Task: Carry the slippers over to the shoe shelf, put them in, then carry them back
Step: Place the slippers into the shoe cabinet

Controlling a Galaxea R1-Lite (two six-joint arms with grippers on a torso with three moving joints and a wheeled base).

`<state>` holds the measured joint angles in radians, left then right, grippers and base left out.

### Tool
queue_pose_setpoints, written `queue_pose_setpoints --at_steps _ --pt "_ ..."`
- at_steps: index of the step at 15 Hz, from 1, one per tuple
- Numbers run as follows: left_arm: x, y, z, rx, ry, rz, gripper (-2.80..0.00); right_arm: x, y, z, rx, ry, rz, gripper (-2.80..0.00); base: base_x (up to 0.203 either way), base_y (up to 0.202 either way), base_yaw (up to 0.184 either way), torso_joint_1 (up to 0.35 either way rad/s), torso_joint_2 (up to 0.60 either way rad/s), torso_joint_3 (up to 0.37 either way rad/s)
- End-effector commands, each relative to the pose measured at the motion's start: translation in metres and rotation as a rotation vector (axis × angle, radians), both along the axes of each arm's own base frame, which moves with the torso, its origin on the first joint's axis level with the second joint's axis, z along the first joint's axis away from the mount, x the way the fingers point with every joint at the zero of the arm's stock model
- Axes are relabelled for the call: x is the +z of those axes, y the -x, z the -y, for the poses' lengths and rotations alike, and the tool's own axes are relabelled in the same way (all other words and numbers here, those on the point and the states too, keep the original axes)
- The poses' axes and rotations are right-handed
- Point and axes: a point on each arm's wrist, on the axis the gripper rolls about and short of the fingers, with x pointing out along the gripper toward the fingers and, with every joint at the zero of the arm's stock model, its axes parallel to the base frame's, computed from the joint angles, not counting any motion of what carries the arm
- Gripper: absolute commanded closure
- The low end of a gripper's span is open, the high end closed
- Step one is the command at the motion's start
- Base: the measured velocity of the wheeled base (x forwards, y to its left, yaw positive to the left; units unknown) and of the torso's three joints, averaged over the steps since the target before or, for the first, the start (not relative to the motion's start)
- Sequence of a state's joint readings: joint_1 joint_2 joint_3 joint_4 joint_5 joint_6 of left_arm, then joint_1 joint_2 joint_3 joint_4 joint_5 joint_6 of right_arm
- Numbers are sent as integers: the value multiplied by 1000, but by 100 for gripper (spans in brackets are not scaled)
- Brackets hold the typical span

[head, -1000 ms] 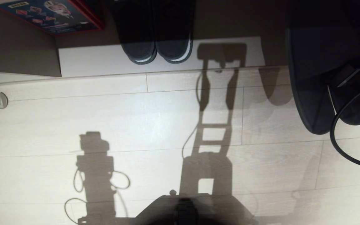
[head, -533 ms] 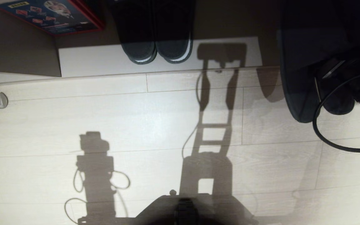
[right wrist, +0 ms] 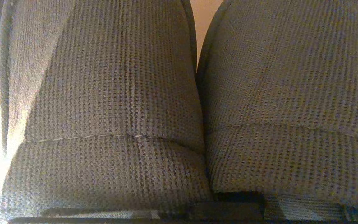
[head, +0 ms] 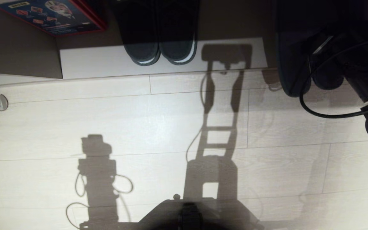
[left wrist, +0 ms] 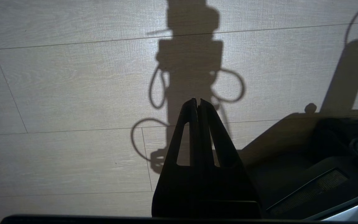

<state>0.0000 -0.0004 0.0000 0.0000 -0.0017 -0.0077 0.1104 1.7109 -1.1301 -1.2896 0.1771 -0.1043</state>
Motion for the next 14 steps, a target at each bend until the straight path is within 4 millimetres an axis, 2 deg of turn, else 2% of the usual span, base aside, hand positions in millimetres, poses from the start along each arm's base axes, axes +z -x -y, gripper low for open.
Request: queue_pose_setpoints --at_steps 1,4,7,11,12,14 --pt "0 0 0 0 2 0 0 -2 -25 -3 -3 -3 18 0 0 0 0 0 0 0" --pt "0 0 0 0 2 0 0 1 -39 -4 -7 -8 32 0 0 0 0 0 0 0" --pt "0 0 0 2 2 1 0 7 -63 -6 -29 -31 60 0 0 0 0 0 0 0" --pt "0 0 0 1 2 1 0 1 -75 -7 -52 -53 53 0 0 0 0 0 0 0" --pt "0 0 0 2 2 1 0 1 -75 -7 -52 -53 53 -280 0 0 0 0 0 0" --pt "0 0 0 0 2 1 0 3 -76 -7 -52 -55 61 -280 0 0 0 0 0 0"
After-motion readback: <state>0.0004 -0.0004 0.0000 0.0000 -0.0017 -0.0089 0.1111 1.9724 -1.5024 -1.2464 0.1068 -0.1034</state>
